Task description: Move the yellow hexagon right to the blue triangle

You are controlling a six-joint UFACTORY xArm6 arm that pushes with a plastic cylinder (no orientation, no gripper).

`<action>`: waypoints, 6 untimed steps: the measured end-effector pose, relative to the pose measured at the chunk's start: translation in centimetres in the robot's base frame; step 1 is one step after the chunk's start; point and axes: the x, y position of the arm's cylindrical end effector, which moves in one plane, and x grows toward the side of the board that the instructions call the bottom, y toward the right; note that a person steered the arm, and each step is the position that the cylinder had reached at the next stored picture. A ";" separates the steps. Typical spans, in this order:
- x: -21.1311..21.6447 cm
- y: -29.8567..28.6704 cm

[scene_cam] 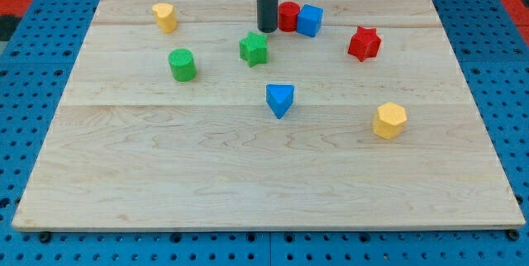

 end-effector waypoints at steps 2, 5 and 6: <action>4.0 0.2; 12.5 12.8; 15.7 19.4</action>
